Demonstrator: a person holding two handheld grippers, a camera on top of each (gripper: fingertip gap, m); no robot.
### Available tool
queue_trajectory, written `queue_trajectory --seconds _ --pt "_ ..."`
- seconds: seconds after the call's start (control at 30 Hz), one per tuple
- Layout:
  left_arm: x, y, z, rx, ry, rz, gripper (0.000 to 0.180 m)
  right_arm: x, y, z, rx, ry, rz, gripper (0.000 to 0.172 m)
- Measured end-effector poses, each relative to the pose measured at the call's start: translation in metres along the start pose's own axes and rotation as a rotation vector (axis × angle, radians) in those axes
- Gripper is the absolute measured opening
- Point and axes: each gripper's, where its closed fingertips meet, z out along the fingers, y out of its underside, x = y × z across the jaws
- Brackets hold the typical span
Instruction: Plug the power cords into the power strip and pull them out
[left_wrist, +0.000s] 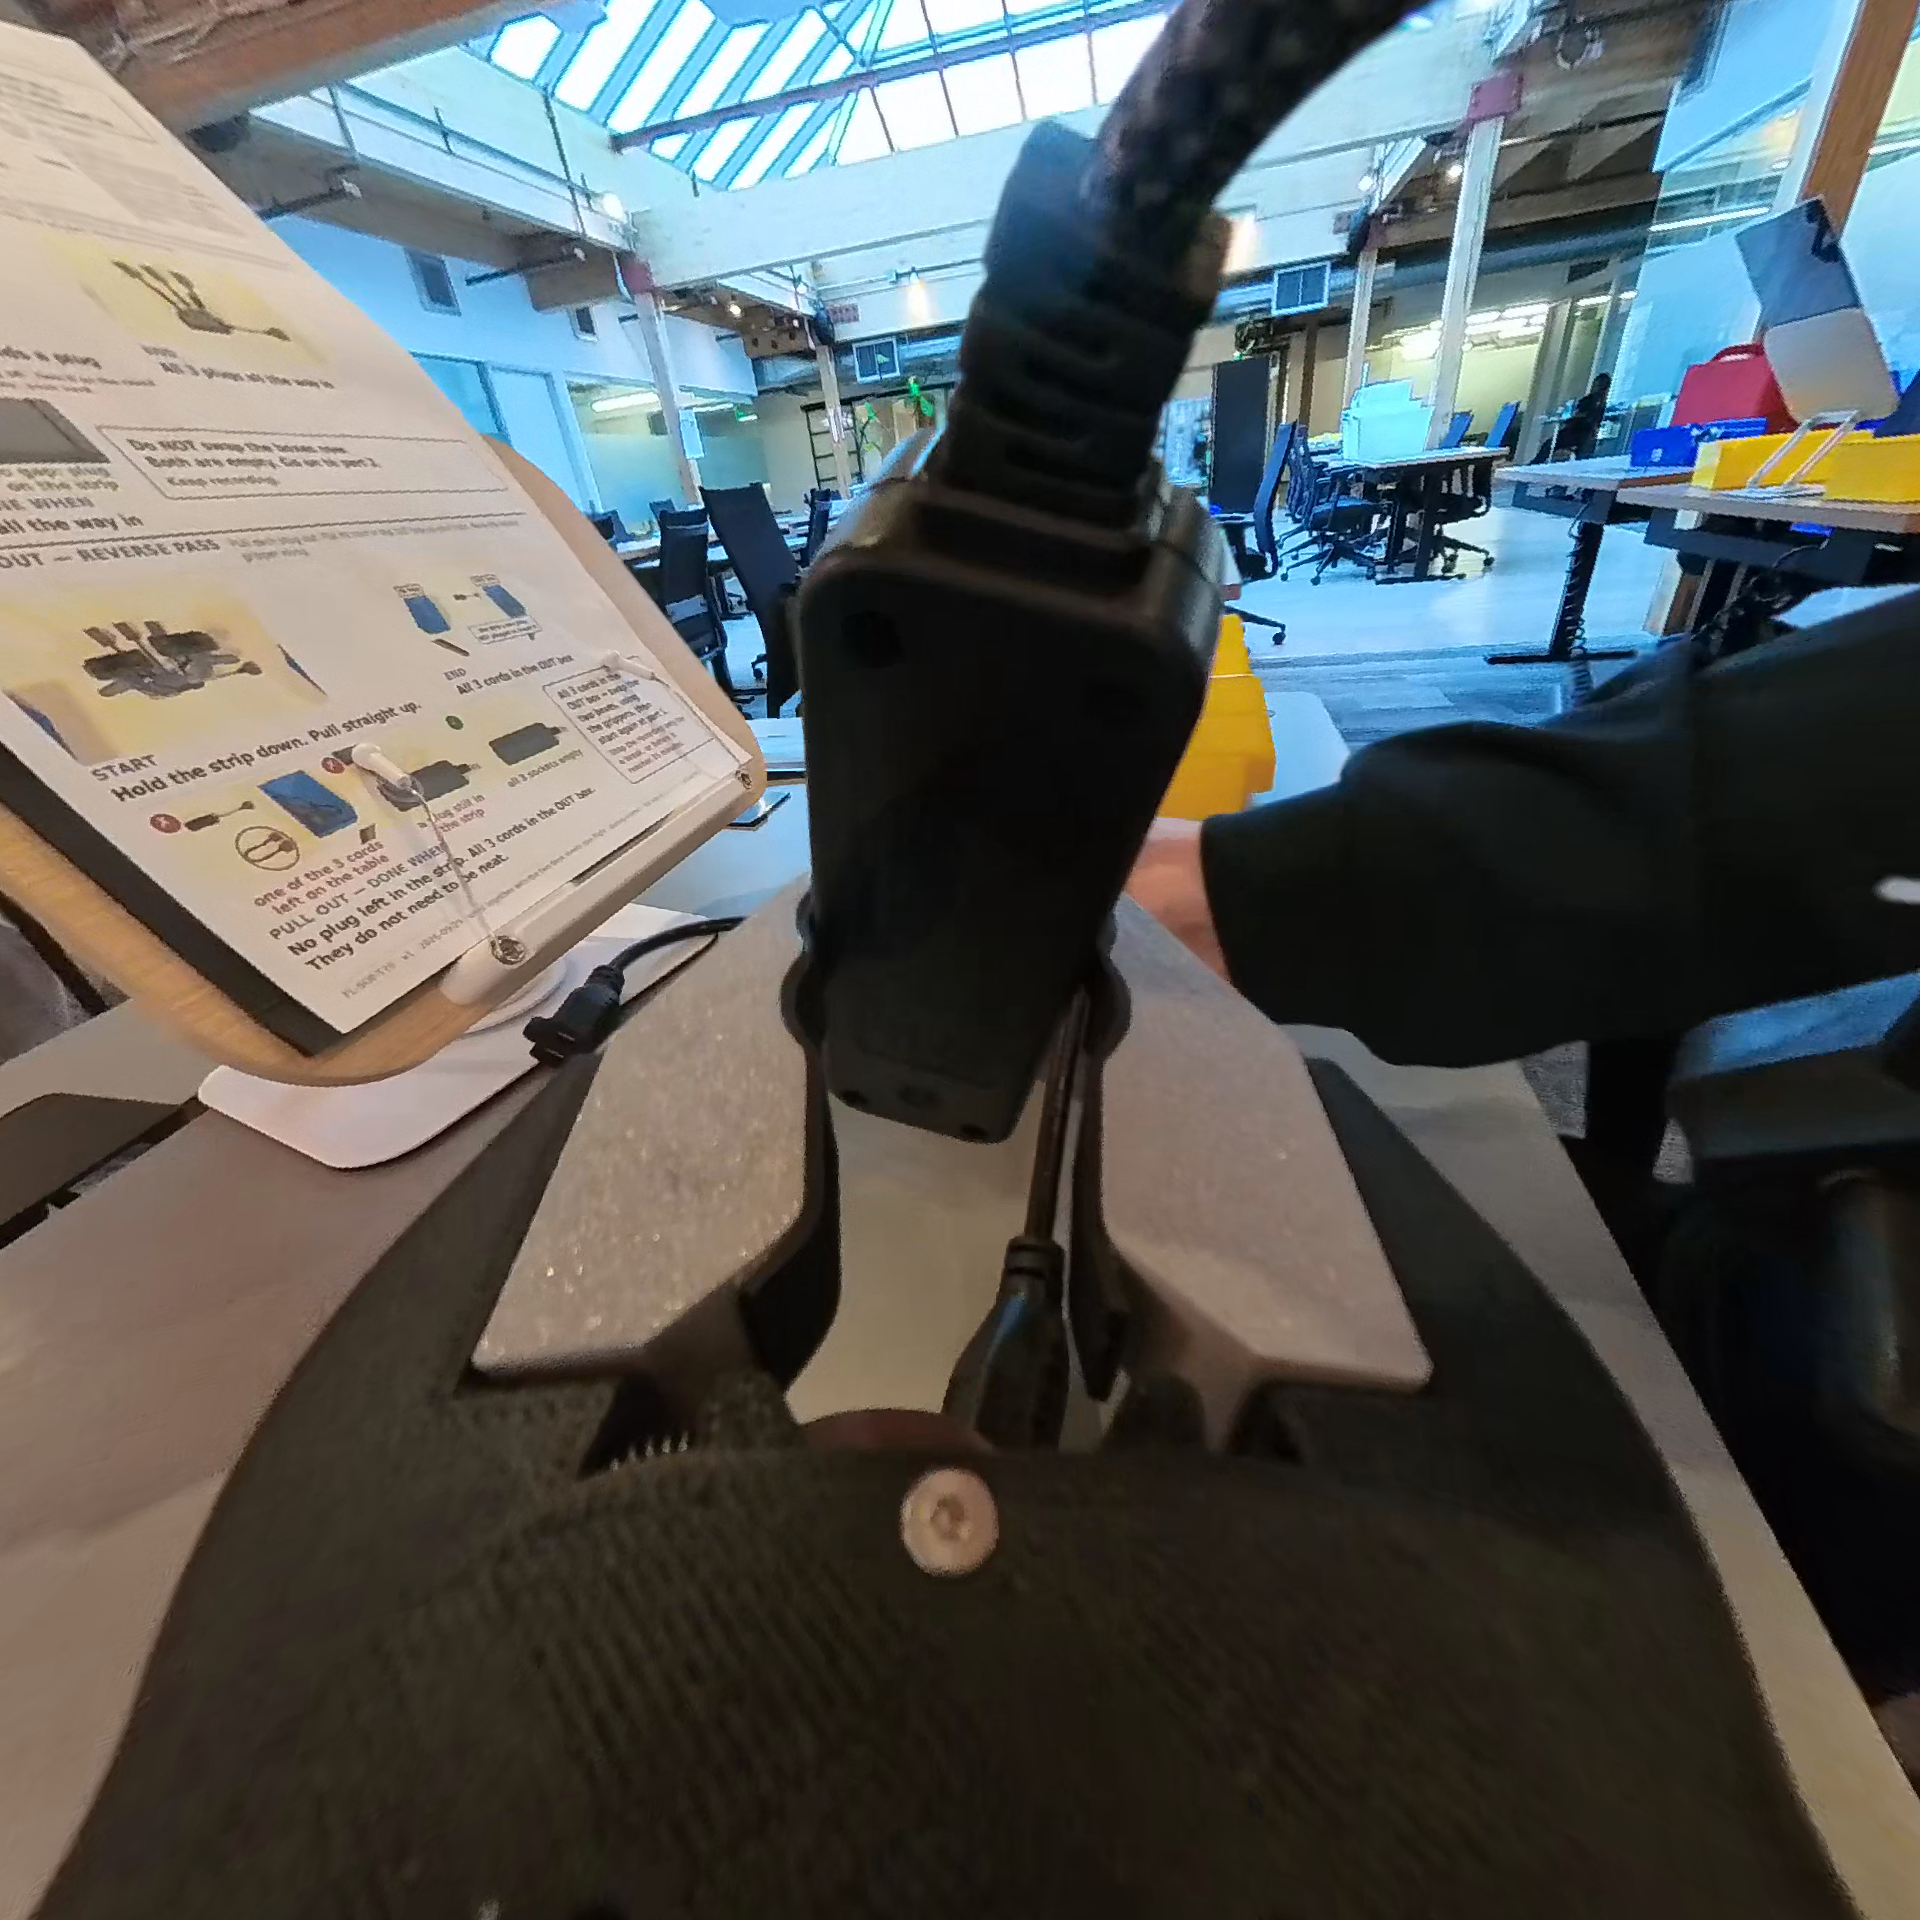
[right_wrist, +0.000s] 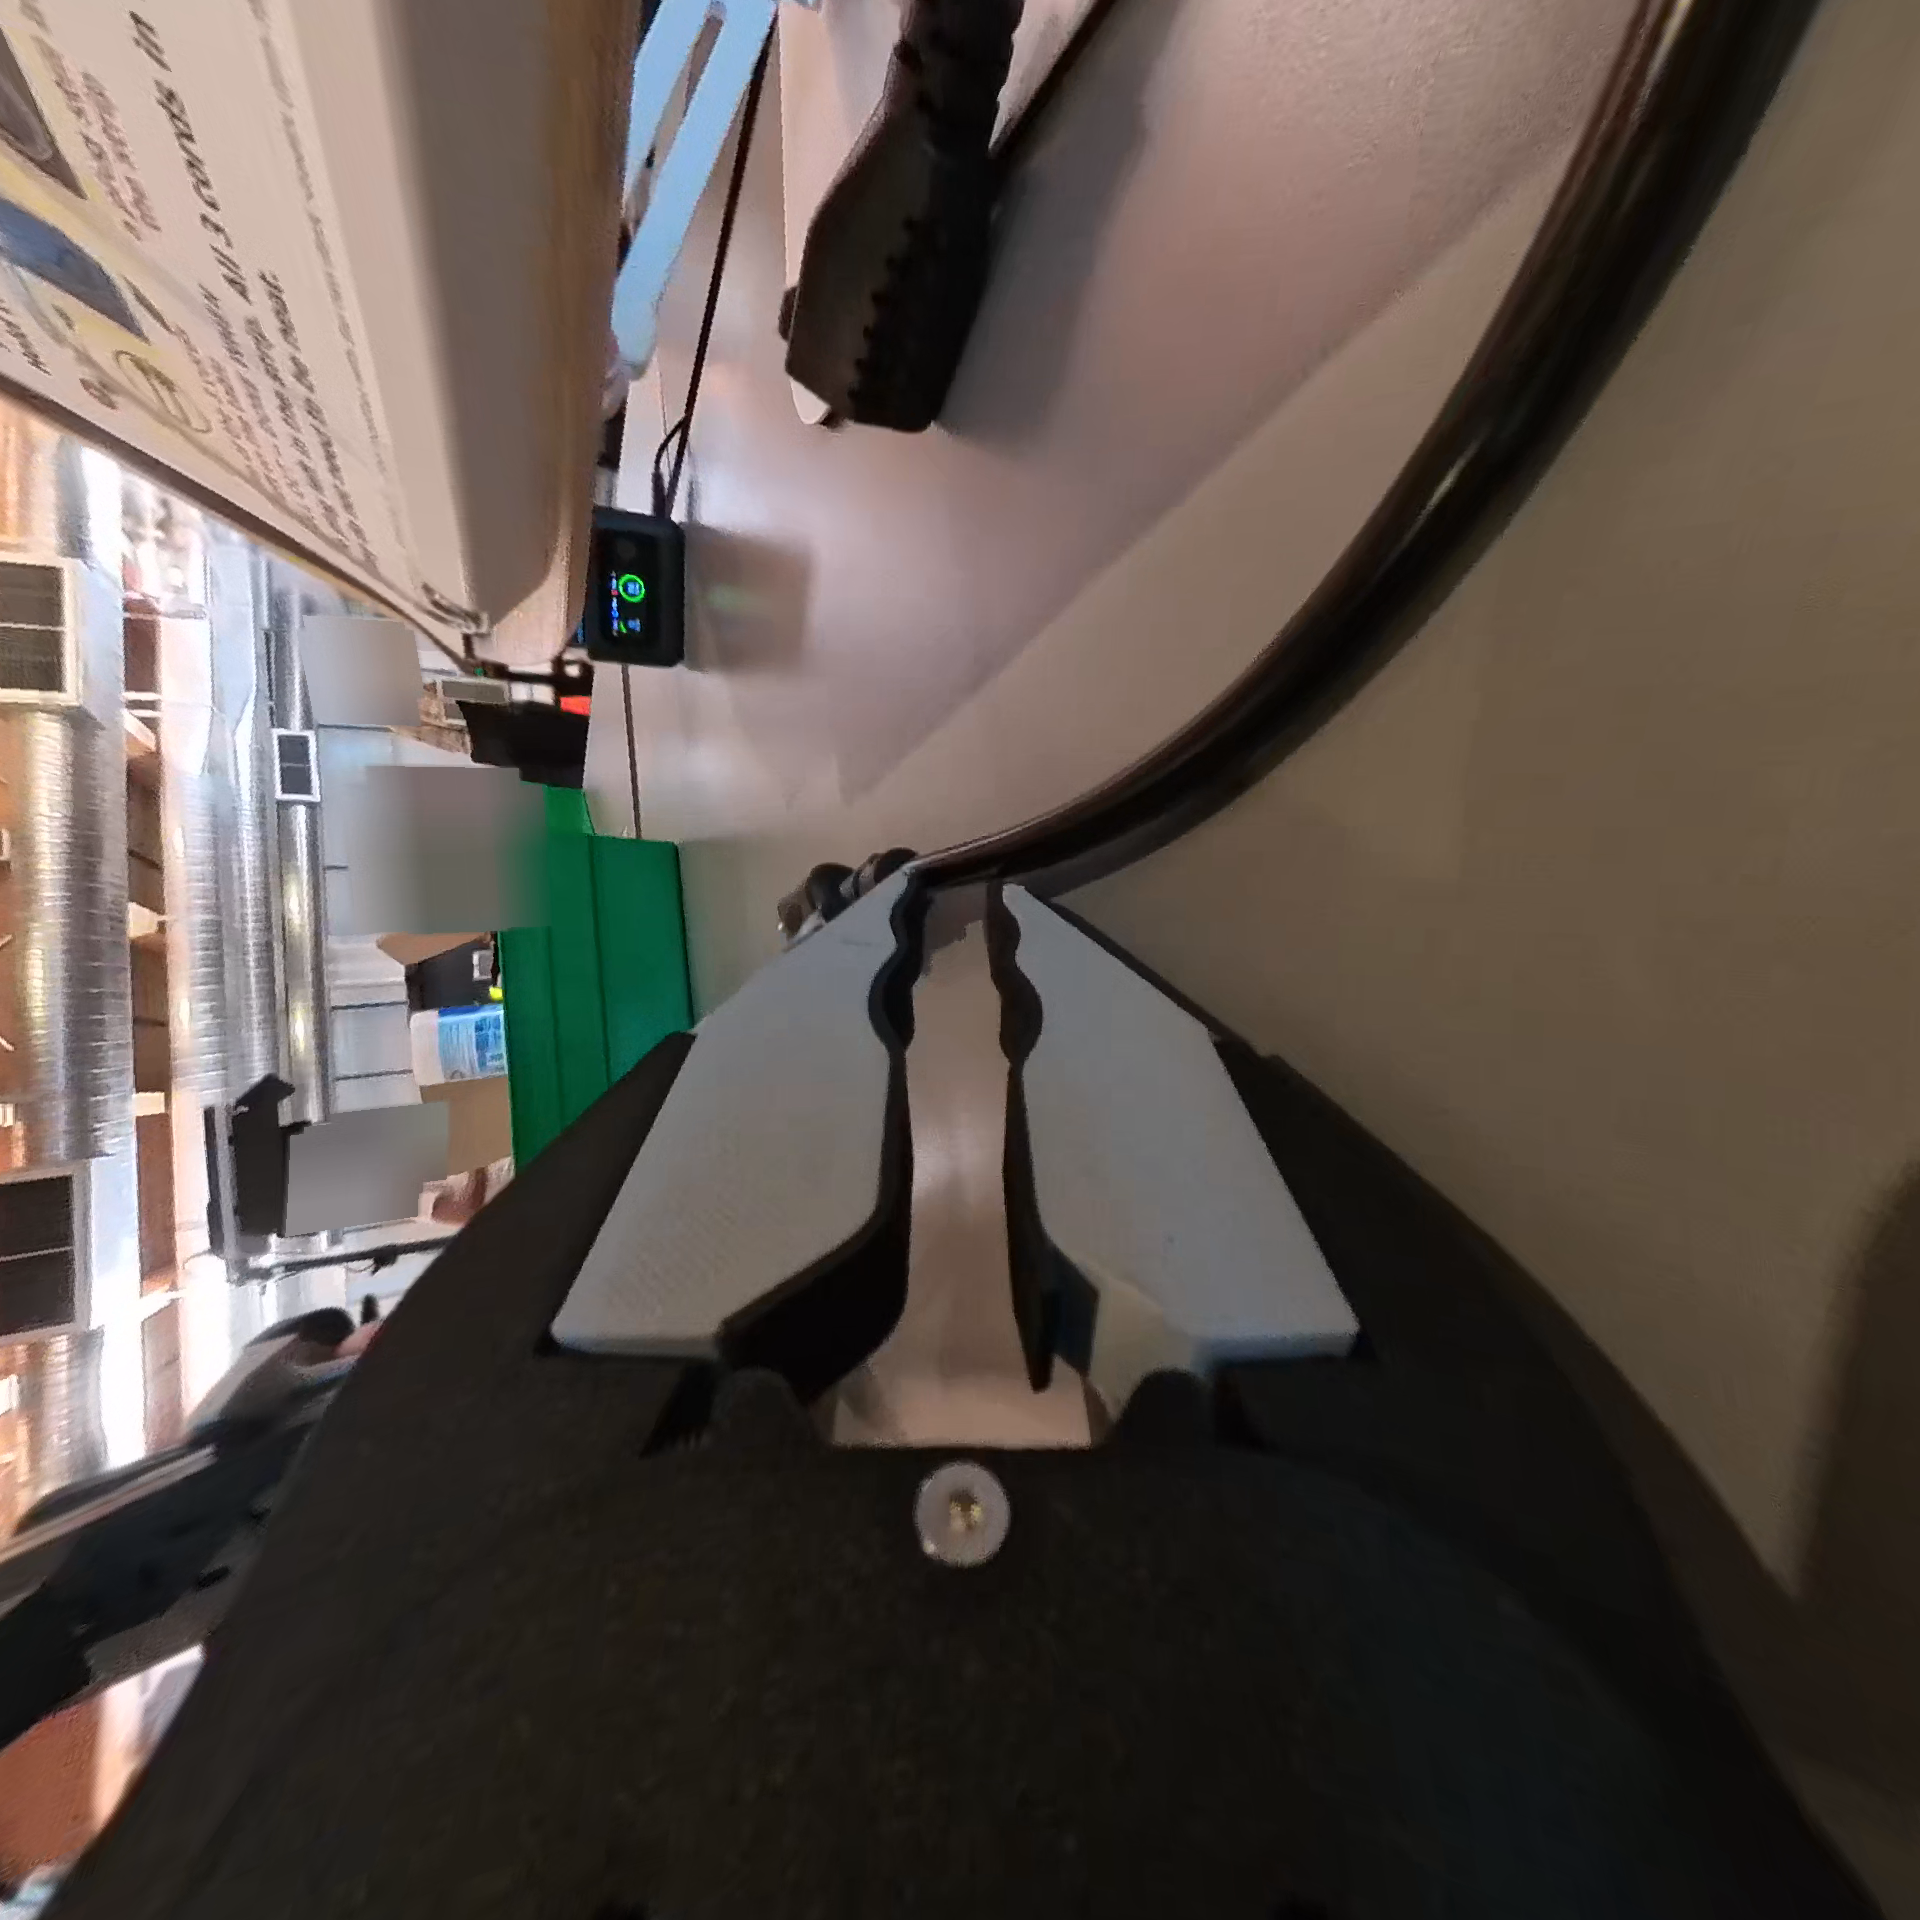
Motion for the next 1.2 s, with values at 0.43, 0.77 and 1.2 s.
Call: queue_trajectory --seconds 0.43,0.77,1.2 --pt "-0.004 0.009 -0.001 -0.024 0.011 -0.029 0.046 -0.038 0.072 -0.039 -0.439 -0.148 -0.597 0.000" --pt "0.014 0.002 -0.019 0.090 0.195 -0.048 0.046 -0.093 0.034 -0.061 0.034 -0.197 -1.503 0.057" --pt "0.008 0.021 -0.011 0.062 0.229 -0.166 0.046 -0.026 0.011 0.020 -0.544 -0.005 -1.509 0.065"
